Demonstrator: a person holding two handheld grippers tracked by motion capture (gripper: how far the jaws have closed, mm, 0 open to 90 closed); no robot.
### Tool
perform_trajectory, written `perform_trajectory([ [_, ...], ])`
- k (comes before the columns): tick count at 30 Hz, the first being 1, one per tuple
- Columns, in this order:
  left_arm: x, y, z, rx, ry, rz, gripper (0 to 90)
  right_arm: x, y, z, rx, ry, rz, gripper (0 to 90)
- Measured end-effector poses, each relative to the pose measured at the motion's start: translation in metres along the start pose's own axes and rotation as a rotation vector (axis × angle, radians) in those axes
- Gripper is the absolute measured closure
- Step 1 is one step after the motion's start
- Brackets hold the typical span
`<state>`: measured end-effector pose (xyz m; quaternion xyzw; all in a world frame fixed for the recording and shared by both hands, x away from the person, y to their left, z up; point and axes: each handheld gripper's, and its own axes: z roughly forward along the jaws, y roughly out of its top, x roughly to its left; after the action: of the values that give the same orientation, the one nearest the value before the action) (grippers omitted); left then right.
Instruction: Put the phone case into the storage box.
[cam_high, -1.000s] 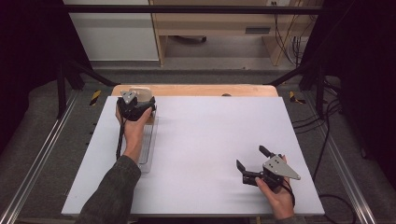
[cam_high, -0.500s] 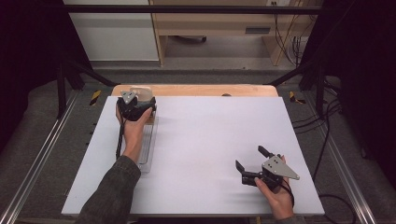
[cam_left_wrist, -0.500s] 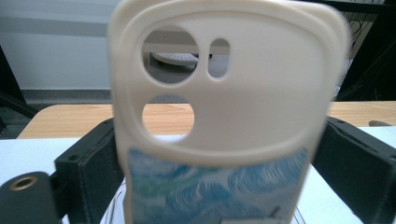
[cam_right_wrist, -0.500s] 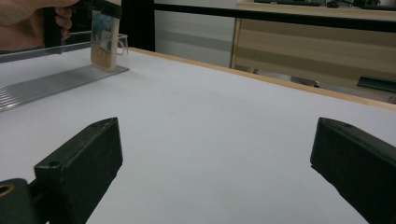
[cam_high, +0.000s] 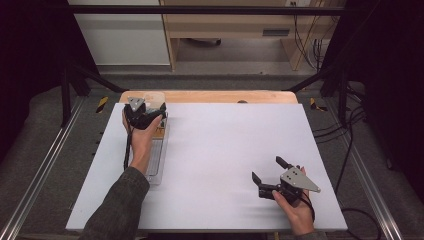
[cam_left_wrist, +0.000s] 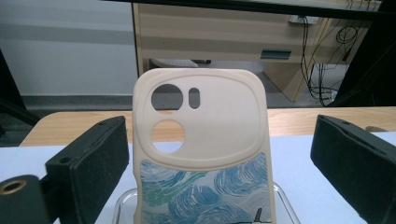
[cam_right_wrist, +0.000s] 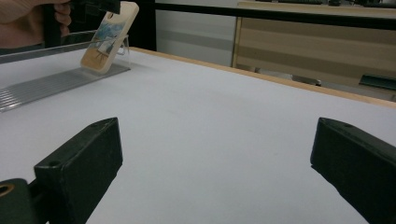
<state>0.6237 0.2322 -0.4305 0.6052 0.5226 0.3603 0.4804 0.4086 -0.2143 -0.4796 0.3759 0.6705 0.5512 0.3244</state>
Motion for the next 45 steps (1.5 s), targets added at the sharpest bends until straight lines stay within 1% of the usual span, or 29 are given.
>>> perform_trajectory([
  [3,-0.001,0.002,-0.003,-0.005,-0.006,0.0,4.0,0.0,0.0,0.0,-0.001,-0.001,-0.001,2.4],
  [5,-0.001,0.004,-0.005,0.0,-0.018,-0.003,3.6,0.0,0.0,0.0,0.0,0.0,-0.002,2.4],
  [10,-0.002,0.008,-0.011,0.001,-0.019,0.014,2.7,0.001,0.001,-0.001,-0.002,-0.001,-0.004,2.4],
  [18,-0.005,0.015,-0.021,-0.006,-0.04,0.017,2.3,0.001,0.001,-0.001,-0.005,-0.003,-0.005,2.4],
  [25,-0.01,0.02,-0.031,-0.014,-0.076,0.036,2.0,0.001,0.002,-0.002,-0.004,-0.005,-0.002,2.4],
  [33,-0.014,0.02,-0.04,-0.021,-0.108,0.044,2.2,0.001,0.002,-0.002,-0.005,-0.007,-0.002,2.3],
  [36,-0.015,0.02,-0.042,-0.019,-0.117,0.042,2.2,0.0,0.002,-0.002,-0.005,-0.007,-0.001,2.3],
  [39,-0.016,0.02,-0.044,-0.016,-0.137,0.013,2.2,0.0,0.002,-0.002,-0.006,-0.007,-0.002,2.3],
  [45,-0.019,0.019,-0.047,-0.016,-0.151,0.024,2.0,0.001,0.002,-0.002,-0.007,-0.007,-0.002,2.3],
])
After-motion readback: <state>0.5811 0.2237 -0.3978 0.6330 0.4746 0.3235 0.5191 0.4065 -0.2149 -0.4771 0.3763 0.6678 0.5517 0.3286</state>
